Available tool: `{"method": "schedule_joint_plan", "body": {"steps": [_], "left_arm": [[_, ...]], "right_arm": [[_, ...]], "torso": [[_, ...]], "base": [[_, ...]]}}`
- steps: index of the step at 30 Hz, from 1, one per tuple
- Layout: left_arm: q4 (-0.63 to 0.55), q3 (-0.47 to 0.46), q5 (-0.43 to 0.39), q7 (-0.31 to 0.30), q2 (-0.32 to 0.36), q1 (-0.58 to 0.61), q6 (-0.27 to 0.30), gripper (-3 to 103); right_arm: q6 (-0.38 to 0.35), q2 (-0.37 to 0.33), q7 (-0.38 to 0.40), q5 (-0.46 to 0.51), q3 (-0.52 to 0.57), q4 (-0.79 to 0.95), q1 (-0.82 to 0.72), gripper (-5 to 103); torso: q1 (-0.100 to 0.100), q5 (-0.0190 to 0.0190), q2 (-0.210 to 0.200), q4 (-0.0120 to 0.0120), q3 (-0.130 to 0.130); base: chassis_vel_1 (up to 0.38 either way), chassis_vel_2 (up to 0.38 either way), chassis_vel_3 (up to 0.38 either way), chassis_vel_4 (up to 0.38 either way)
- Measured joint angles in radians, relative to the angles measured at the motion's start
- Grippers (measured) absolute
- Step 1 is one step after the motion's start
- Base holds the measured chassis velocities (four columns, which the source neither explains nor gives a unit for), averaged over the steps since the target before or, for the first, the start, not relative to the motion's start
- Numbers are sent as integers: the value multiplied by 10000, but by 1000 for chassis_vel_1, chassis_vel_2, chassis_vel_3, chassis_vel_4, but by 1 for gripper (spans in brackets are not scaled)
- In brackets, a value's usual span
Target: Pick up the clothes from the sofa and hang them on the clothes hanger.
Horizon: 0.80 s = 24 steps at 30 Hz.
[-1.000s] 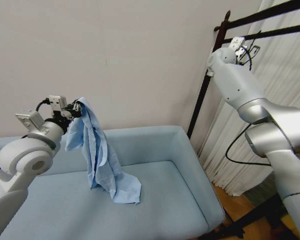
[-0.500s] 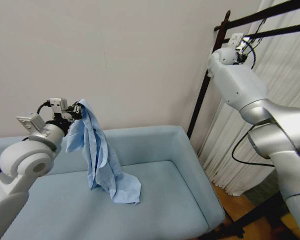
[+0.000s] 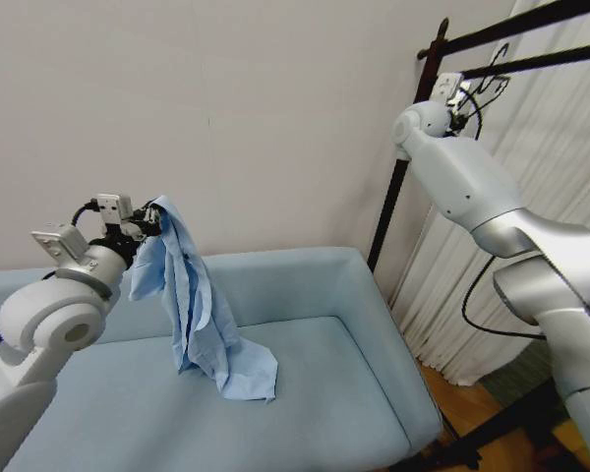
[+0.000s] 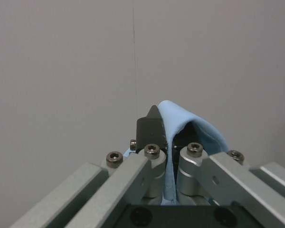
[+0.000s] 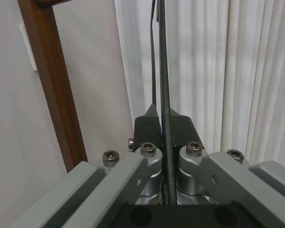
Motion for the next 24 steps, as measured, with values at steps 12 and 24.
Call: {"method": "schedule_joint_plan", "body": {"steps": [12, 24], "left_arm": [[-38, -36, 20, -15, -12, 61, 0, 0], [-101, -112, 20, -24, 40, 153, -6, 0]], "right_arm": [[8, -151, 152, 95, 69, 311, -297, 2], [28, -1349, 826, 1246, -733, 2728, -1054, 2]], "torso": [[0, -1, 2, 1, 0], [0, 2, 2, 2, 0]], "base": [[0, 0, 0, 0], [0, 0, 0, 0]]}}
